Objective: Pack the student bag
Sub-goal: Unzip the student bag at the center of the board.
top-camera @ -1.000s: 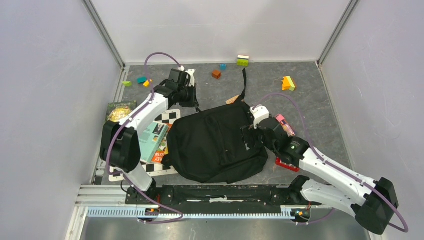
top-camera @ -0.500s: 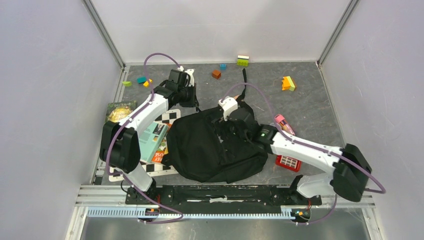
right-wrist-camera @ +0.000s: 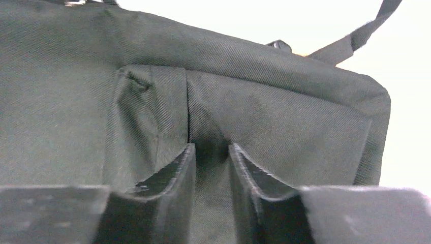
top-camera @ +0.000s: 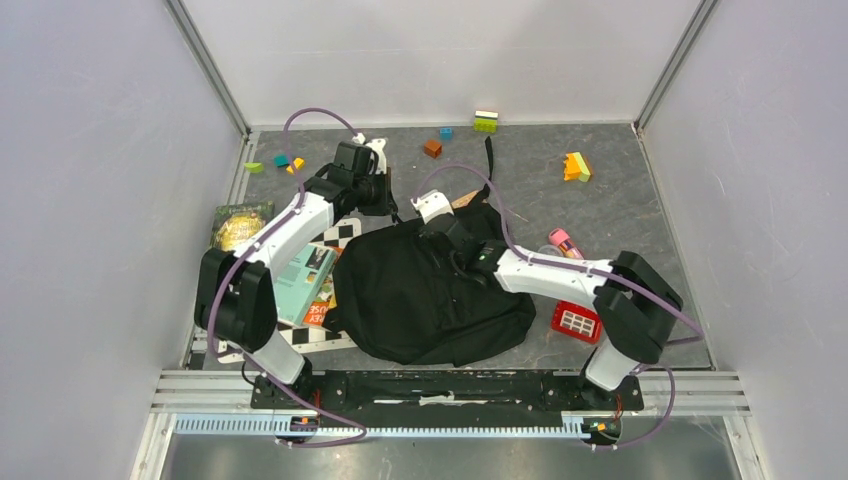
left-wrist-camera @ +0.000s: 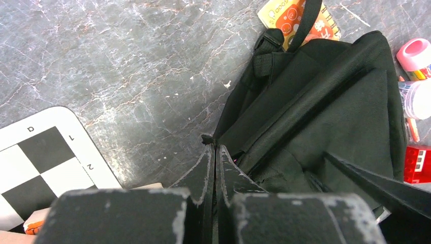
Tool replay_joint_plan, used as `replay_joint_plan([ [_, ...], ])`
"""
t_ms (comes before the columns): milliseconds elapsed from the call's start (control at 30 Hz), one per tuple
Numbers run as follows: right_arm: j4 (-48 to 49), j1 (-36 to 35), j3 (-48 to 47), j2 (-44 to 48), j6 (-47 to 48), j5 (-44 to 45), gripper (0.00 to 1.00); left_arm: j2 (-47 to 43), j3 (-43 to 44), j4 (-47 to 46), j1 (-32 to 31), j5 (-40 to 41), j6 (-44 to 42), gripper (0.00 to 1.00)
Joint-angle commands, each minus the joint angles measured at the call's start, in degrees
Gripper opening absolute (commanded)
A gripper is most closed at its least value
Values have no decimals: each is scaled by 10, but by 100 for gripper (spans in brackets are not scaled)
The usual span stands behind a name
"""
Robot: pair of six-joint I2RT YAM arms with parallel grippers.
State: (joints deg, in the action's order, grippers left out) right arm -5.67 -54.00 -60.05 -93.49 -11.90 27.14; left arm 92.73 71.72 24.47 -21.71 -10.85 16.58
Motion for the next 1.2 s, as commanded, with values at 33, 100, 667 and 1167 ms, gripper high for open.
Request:
replay_joint_plan([
  [33, 21, 3, -28, -36, 7, 89, 10, -38, -4, -41, 2, 19, 9, 2],
  [100, 21, 4, -24, -41, 4, 111, 0, -49, -9, -40, 0, 48, 4, 2],
  [667, 35, 38, 33, -79, -29, 138, 0, -227, -109, 10, 1, 266, 14, 2],
  [1167, 123, 45, 42, -3, 87, 25, 0, -363, -161, 88, 1, 223, 54, 2],
])
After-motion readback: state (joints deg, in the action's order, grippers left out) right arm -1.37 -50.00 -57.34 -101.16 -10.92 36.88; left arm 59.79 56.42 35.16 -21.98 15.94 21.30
